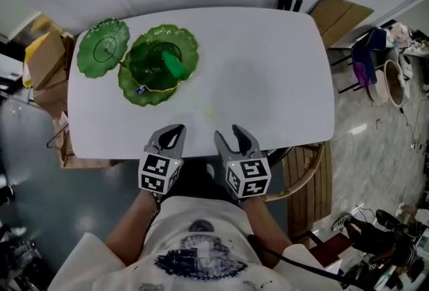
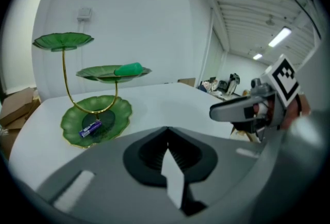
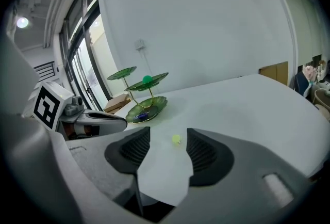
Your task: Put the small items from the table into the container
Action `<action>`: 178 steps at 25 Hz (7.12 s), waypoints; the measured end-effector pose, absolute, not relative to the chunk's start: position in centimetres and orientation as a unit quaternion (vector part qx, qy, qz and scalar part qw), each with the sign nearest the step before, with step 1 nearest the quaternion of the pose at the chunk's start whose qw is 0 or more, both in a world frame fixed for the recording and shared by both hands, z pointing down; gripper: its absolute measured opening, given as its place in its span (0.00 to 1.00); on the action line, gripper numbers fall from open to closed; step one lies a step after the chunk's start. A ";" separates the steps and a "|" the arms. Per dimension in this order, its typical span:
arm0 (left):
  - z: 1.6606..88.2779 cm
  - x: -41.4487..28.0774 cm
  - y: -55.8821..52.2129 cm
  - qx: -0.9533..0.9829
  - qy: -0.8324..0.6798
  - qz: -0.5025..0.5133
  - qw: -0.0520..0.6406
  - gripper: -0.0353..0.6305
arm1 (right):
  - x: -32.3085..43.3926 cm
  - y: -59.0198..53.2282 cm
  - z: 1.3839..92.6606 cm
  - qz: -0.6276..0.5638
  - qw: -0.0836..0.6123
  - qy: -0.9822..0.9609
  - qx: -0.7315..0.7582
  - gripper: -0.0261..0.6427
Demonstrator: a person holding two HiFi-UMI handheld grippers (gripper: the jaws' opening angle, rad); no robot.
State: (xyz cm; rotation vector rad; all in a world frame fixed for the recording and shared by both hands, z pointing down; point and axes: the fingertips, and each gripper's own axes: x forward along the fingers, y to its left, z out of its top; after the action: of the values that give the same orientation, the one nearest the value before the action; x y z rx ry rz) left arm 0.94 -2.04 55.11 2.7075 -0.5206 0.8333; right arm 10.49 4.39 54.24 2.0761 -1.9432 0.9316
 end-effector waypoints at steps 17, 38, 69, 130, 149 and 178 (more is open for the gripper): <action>59.0 3.6 -5.1 0.923 -0.154 0.318 0.152 0.04 | 10.6 0.6 60.2 0.354 0.138 -0.652 0.656 0.48; 62.6 4.7 -7.1 0.912 -0.120 0.358 0.163 0.04 | 10.2 -3.3 65.1 0.378 0.206 -0.645 0.632 0.40; 62.5 3.9 -7.9 0.909 -0.135 0.356 0.172 0.04 | 10.1 -3.4 65.3 0.382 0.241 -0.642 0.620 0.22; 52.9 -11.6 -9.3 0.922 -0.238 0.283 0.119 0.04 | -3.1 -4.4 53.6 0.283 0.207 -0.704 0.618 0.21; 54.6 -13.2 -17.8 0.929 -0.159 0.310 0.122 0.04 | -6.3 -13.4 55.8 0.316 0.208 -0.670 0.639 0.21; 57.7 -12.3 -21.7 0.925 -0.110 0.340 0.128 0.04 | -8.4 -19.1 61.1 0.369 0.223 -0.661 0.614 0.21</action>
State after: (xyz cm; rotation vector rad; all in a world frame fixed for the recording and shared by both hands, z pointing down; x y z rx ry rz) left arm -12.27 -21.67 57.67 2.6902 -0.3197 0.9893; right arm -8.41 -19.07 61.09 1.6953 -1.8264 1.0187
